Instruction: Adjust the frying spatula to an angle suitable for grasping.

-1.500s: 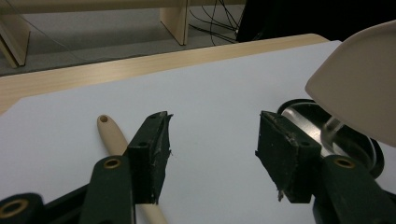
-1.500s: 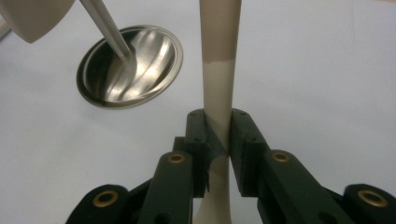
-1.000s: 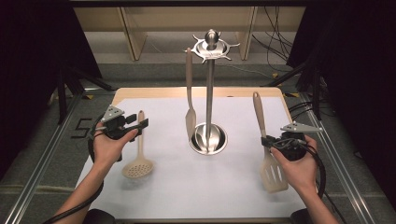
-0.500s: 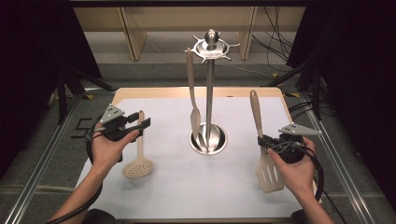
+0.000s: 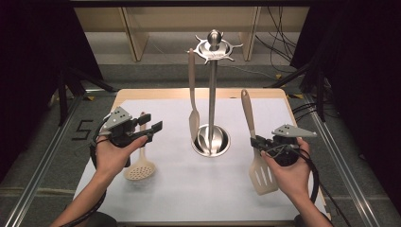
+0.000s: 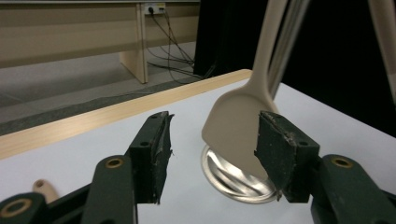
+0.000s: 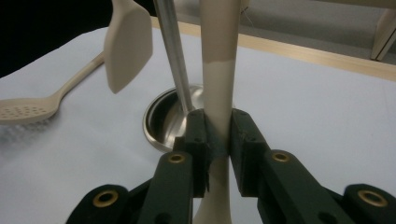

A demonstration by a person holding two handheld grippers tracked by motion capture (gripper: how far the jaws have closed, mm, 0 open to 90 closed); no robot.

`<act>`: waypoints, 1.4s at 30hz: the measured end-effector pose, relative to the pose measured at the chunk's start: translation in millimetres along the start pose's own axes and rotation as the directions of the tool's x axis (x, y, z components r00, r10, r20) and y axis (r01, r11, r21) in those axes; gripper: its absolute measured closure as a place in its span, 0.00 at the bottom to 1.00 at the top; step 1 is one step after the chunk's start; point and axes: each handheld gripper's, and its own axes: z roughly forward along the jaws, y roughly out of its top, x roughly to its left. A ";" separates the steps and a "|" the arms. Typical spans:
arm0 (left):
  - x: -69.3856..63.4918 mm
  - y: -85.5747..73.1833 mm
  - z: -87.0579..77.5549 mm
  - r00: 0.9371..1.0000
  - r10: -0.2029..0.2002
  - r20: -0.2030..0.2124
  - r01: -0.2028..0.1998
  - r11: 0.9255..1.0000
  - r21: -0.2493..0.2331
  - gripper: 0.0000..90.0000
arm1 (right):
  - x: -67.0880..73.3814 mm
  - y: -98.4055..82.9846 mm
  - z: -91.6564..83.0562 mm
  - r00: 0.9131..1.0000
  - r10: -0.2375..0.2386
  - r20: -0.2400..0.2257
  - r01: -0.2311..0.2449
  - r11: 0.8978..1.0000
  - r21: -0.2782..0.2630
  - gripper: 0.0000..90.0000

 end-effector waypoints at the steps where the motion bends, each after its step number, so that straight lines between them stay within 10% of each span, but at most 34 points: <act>1: -3.5 1.4 0.3 1.000 -0.002 0.009 0.002 1.000 -0.002 0.50 | 3.0 -0.1 -0.2 1.000 0.028 -0.001 -0.028 1.000 0.005 0.88; 8: -23.7 10.3 9.3 0.998 0.014 0.055 -0.014 1.000 -0.001 0.50 | 7.4 -0.1 3.0 0.999 -0.039 -0.015 0.038 0.999 -0.011 0.88; 11: -32.0 16.5 12.7 0.997 0.027 0.077 -0.026 1.000 -0.006 0.50 | 15.1 -0.8 2.3 0.999 0.032 -0.013 -0.032 0.999 0.015 0.88; 18: -48.8 27.3 20.8 0.992 0.038 0.118 -0.036 0.999 -0.025 0.50 | 17.4 3.8 0.2 0.999 -0.043 -0.014 0.042 0.999 -0.026 0.88; 25: -60.9 30.8 28.6 0.989 0.031 0.146 -0.024 0.999 -0.048 0.51 | 25.9 6.3 -1.1 0.999 -0.022 -0.038 0.020 0.999 -0.042 0.88; 42: -99.8 50.8 54.0 0.966 0.049 0.255 -0.034 0.998 -0.061 0.51 | 40.2 11.7 0.6 0.996 -0.054 -0.069 0.050 0.997 -0.056 0.88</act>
